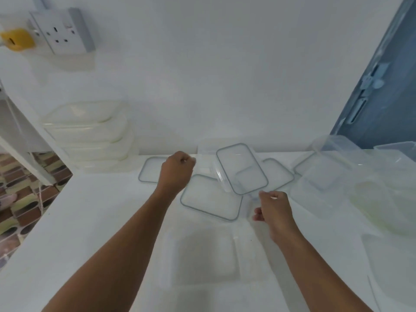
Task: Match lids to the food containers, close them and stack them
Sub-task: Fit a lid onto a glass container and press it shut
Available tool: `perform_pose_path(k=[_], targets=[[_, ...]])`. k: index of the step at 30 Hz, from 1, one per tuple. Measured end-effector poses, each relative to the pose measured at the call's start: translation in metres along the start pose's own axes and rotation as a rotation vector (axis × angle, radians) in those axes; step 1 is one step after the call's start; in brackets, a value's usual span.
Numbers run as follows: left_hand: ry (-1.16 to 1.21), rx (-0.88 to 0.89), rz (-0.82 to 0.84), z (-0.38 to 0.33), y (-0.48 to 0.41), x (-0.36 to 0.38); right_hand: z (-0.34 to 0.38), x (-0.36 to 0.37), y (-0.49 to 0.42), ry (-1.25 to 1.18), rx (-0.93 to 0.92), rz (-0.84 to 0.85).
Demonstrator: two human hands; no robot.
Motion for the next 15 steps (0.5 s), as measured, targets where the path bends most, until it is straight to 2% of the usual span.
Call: perform_pose_path(k=[6, 10, 15], targets=[[-0.153, 0.04, 0.137, -0.019, -0.037, 0.07, -0.005, 0.006, -0.025, 0.095, 0.005, -0.027], [-0.357, -0.001, 0.27, -0.007, -0.039, 0.105, -0.011, 0.005, -0.036, 0.139, -0.015, -0.039], [-0.284, 0.017, 0.206, -0.005, -0.044, 0.107, -0.014, 0.001, -0.05, 0.128, -0.026, -0.06]])
Point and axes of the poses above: each hand's wrist, its own y-axis away from the middle knuckle, its own x-axis out of the palm, z = x × y, the point moved 7 cm from there along -y, towards the middle knuckle, and after that the axes turned 12 degrees about y, right-handed, at the moved point
